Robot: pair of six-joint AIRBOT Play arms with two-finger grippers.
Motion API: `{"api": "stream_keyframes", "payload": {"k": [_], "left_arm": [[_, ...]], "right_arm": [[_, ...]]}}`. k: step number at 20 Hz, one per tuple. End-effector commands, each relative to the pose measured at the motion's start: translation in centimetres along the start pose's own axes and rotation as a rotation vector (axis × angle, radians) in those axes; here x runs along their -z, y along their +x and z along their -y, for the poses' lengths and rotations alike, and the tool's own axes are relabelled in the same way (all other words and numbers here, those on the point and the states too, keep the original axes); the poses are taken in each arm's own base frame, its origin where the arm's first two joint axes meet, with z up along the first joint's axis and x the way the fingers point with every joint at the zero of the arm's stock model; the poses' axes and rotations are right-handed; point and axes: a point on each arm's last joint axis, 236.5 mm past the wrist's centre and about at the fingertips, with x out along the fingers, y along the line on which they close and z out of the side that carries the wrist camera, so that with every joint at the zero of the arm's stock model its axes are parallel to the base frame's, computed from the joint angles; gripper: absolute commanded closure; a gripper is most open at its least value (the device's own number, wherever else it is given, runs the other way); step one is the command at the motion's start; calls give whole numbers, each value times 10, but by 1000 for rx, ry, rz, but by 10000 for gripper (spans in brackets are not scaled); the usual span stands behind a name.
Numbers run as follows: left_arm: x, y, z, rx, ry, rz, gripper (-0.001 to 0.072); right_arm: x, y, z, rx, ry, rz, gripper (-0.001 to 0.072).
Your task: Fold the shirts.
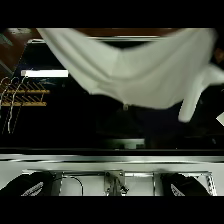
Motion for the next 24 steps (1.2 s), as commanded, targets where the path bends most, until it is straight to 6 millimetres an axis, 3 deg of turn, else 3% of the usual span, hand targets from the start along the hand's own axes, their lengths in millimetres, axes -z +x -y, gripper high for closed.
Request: {"api": "stream_keyframes", "payload": {"k": [1, 3, 5, 7, 9, 10, 12, 13, 14, 15, 16, 17, 19, 20, 21, 22, 24], "left_arm": [[110, 13, -101, -334, 85, -388, 676], [163, 26, -136, -400, 48, -512, 676], [201, 33, -159, -434, -8, -599, 676], [212, 38, -169, -442, -53, -628, 676], [204, 44, -175, -443, -62, -587, 675], [199, 47, -179, -444, -65, -564, 675], [200, 50, -184, -452, -71, -563, 674], [204, 51, -186, -457, -74, -575, 630], [210, 49, -187, -464, -79, -604, 393], [219, 42, -186, -469, -93, -649, 162], [229, 28, -186, -485, -85, -721, 90], [238, 11, -189, -491, -15, -810, 90], [248, -24, -203, -485, 202, -987, 97], [253, -46, -211, -488, 266, -1085, 140], [261, -66, -212, -483, 250, -1169, 258], [273, -78, -203, -429, 176, -1220, 274], [303, -87, -164, -236, -41, -1245, 236]], "right_arm": [[122, 34, -53, -289, 178, -521, 637], [188, 81, -67, -315, 212, -648, 637], [260, 124, -83, -279, 215, -735, 637], [327, 161, -102, -247, 229, -772, 637], [369, 183, -109, -221, 250, -807, 633], [379, 194, -109, -209, 255, -817, 632], [381, 216, -113, -209, 307, -785, 601], [378, 223, -115, -217, 319, -755, 318], [371, 227, -115, -230, 283, -726, 97], [364, 226, -110, -234, 247, -721, 94], [354, 221, -99, -222, 204, -729, 94], [343, 215, -81, -192, 141, -734, 94], [311, 199, -19, -40, 11, -727, 94], [293, 186, 17, 61, -31, -720, 94], [276, 168, 58, 176, -62, -714, 94], [264, 147, 96, 278, -79, -716, 95], [262, 108, 152, 400, -59, -763, 101]]}}
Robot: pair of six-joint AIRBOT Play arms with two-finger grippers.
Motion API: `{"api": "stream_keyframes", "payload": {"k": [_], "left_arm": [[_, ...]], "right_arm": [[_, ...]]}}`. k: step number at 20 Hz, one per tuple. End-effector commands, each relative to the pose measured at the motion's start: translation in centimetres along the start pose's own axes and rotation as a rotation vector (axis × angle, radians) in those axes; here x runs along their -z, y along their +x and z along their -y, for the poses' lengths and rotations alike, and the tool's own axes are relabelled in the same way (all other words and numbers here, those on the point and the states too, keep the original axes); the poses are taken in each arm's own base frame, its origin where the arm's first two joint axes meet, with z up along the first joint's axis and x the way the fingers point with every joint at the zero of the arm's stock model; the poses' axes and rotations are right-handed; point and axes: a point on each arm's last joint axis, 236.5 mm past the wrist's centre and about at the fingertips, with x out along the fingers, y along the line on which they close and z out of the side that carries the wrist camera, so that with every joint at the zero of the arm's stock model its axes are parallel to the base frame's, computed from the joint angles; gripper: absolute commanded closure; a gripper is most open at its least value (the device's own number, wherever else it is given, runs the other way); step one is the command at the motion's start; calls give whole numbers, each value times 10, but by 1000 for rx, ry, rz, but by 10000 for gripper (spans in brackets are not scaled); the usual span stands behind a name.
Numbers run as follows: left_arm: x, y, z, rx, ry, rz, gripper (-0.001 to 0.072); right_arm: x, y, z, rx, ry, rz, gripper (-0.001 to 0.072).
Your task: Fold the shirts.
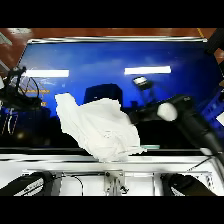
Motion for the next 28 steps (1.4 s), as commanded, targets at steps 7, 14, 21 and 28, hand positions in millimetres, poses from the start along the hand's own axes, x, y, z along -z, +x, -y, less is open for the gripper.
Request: {"api": "stream_keyframes", "payload": {"k": [7, 14, 21, 28], "left_arm": [[142, 78, 133, 607, -206, -348, -13], [132, 137, 175, 625, -336, -268, -5], [127, 158, 201, 642, -357, -273, 38], [106, 140, 211, 693, -284, -189, 675]], "right_arm": [[53, -46, 156, 63, 415, -28, 101], [58, -36, 152, 24, 433, -47, 101], [64, -17, 147, -33, 461, -118, 101], [141, 39, 87, -282, 567, -443, 19]]}}
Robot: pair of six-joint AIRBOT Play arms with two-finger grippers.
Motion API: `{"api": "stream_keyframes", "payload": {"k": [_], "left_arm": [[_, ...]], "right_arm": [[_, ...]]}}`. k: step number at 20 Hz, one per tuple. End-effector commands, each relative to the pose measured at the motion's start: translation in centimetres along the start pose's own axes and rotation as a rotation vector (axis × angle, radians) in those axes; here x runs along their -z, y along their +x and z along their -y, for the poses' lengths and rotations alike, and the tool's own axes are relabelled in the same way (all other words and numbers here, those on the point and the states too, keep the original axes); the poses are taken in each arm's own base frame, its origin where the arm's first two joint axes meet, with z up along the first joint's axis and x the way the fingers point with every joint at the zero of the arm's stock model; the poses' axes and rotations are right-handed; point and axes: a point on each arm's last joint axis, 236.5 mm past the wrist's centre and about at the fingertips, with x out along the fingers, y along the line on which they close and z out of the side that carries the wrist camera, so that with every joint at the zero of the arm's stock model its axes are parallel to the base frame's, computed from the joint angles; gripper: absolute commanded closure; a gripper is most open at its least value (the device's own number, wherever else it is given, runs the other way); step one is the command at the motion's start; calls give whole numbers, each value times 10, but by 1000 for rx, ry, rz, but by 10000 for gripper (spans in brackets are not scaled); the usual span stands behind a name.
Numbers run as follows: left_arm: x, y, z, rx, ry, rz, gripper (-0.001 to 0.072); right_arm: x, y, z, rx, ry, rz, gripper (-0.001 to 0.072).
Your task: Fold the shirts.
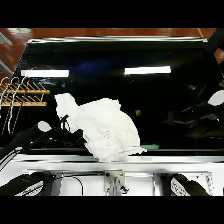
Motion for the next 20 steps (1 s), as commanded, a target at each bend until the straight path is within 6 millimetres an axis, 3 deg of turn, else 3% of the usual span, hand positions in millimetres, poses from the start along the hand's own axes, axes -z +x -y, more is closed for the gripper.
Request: {"api": "stream_keyframes", "payload": {"k": [1, 4, 6, 8, 11, 15, 16, 18, 20], "left_arm": [[-5, -13, 23, 41, 99, 22, 675], [-9, -36, 43, 58, 195, 79, 675], [-10, -50, 53, 73, 234, 119, 676], [-9, -63, 64, 95, 264, 151, 676], [-7, -82, 80, 129, 300, 206, 676], [-9, -96, 92, 150, 333, 251, 676], [-9, -98, 94, 153, 339, 258, 675], [-14, -104, 101, 160, 367, 282, 676], [-25, -123, 120, 174, 469, 358, 676]], "right_arm": [[53, 53, -15, -147, 92, -223, 19], [77, 85, -39, -269, 160, -319, 20], [97, 100, -41, -227, 98, -391, 20], [98, 114, -42, -170, 63, -394, 21], [93, 132, -69, -189, 36, -371, 20], [102, 154, -77, -145, 36, -408, 42], [105, 156, -79, -140, 28, -420, 193], [108, 155, -83, -146, 15, -430, 639], [98, 145, -90, -165, -56, -399, 637]]}}
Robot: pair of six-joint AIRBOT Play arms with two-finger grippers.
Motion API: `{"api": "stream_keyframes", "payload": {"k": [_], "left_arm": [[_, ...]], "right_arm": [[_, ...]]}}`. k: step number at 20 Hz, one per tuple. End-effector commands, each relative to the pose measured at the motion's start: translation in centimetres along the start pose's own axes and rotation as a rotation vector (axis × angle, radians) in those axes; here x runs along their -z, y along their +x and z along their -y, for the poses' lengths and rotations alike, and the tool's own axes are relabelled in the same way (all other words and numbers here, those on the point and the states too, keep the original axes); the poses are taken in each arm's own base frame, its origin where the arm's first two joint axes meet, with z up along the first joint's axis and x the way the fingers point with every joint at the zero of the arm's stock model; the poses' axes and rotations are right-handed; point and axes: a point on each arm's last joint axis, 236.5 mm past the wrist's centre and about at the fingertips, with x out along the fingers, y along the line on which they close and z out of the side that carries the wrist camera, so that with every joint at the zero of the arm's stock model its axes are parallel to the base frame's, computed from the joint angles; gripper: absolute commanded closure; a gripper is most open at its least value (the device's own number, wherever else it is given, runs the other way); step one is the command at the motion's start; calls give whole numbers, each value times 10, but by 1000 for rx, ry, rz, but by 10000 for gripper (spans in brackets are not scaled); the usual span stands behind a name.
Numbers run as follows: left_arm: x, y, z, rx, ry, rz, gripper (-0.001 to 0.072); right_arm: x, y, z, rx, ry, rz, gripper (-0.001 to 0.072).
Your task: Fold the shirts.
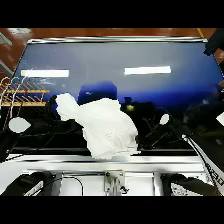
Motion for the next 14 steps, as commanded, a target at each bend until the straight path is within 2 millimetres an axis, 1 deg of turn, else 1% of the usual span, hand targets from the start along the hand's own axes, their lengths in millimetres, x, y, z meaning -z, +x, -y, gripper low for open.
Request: {"api": "stream_keyframes", "payload": {"k": [1, 2, 3, 4, 5, 6, 7, 8, 9, 10, 11, 12, 13, 14], "left_arm": [[-37, -23, 31, 32, 163, 124, 676], [-55, -40, 54, 53, 238, 183, 676], [-76, -66, 85, 81, 333, 261, 676], [-97, -96, 119, 110, 425, 349, 677], [-115, -137, 161, 143, 530, 455, 676], [-127, -181, 203, 176, 625, 569, 676], [-134, -235, 246, 214, 710, 704, 675], [-135, -284, 281, 245, 775, 832, 675], [-128, -333, 312, 273, 836, 956, 675], [-116, -371, 334, 294, 887, 1045, 676], [-104, -397, 349, 310, 923, 1098, 676], [-95, -415, 357, 331, 922, 1132, 675], [-89, -423, 361, 354, 906, 1141, 676], [-86, -424, 362, 372, 882, 1130, 675]], "right_arm": [[-11, -20, -18, 8, -124, 51, 638], [-21, -41, -27, 26, -180, 114, 637], [-36, -76, -41, 61, -258, 220, 638], [-50, -124, -59, 115, -347, 364, 638], [-59, -184, -80, 180, -435, 537, 638], [-59, -248, -100, 253, -507, 721, 637], [-48, -327, -120, 344, -558, 948, 637], [-26, -403, -137, 418, -565, 1181, 637], [11, -475, -150, 464, -544, 1409, 637], [59, -538, -162, 486, -514, 1630, 638], [110, -584, -170, 488, -491, 1807, 637], [153, -610, -175, 490, -492, 1919, 638], [190, -627, -176, 488, -487, 2003, 638], [215, -635, -176, 484, -482, 2051, 638]]}}
